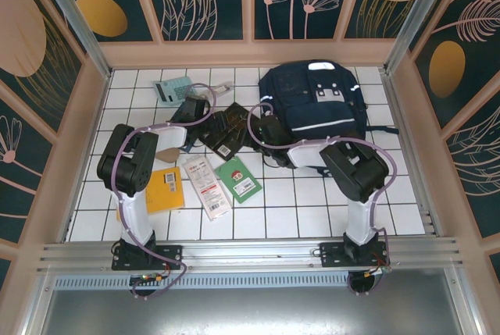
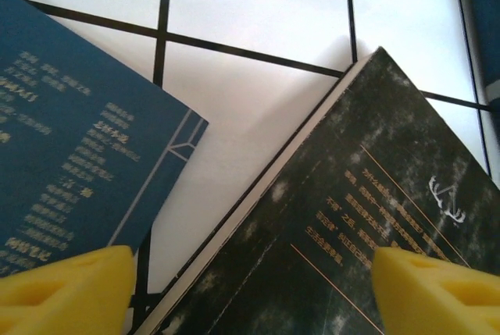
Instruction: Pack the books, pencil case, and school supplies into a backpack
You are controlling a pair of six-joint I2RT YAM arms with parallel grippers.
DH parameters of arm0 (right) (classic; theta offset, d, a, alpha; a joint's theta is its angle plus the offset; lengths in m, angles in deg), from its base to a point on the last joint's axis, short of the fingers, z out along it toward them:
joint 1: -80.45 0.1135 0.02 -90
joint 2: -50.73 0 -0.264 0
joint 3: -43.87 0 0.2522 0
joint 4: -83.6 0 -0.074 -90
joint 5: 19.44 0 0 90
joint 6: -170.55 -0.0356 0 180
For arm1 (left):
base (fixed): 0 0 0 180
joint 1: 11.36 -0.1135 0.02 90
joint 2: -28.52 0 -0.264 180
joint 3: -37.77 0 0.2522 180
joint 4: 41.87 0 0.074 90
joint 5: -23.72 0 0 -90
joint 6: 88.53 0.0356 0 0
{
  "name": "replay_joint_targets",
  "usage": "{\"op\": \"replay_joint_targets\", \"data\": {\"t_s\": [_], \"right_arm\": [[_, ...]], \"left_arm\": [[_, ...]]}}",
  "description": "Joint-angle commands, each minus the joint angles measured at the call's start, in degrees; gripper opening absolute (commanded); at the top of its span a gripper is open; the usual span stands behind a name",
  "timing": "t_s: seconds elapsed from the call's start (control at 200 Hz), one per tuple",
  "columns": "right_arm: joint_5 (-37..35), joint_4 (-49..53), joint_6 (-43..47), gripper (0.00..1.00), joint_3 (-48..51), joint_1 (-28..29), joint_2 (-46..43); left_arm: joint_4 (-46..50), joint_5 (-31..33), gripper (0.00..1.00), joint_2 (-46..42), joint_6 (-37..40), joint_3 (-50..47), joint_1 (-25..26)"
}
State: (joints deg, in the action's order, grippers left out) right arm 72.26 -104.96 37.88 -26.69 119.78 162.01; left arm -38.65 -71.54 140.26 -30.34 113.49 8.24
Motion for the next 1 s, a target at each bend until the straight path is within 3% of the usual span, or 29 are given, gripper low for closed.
{"op": "replay_joint_targets", "data": {"t_s": [0.0, 0.32, 0.45, 0.651, 0.896, 0.996], "right_arm": [[2.17, -0.35, -1.14, 0.69, -3.45, -1.56, 3.09], [7.68, 1.94, 0.55, 0.67, -15.22, -4.30, 10.26], [9.25, 3.76, 1.57, 0.67, -18.13, -5.54, 11.06], [4.00, 9.77, 5.09, 0.67, -16.47, -5.44, 7.45], [-1.93, 13.24, 7.34, 0.67, -12.90, -4.56, 4.20], [-2.05, 13.99, 7.37, 0.67, -12.98, -4.35, 4.87]], "left_arm": [[0.61, -7.19, 0.74, -1.36, -2.17, -3.97, 0.19], [-5.43, -15.53, 0.72, -5.27, -6.27, -10.34, 0.87], [-5.55, -16.04, 0.70, -7.41, -6.42, -11.09, 1.93], [0.27, -6.06, 0.70, -10.20, -2.20, -10.89, 2.03], [4.23, 0.85, 0.69, -9.80, -1.42, -9.75, 3.17], [6.65, 2.91, 0.63, -8.46, -0.75, -8.40, 4.52]]}}
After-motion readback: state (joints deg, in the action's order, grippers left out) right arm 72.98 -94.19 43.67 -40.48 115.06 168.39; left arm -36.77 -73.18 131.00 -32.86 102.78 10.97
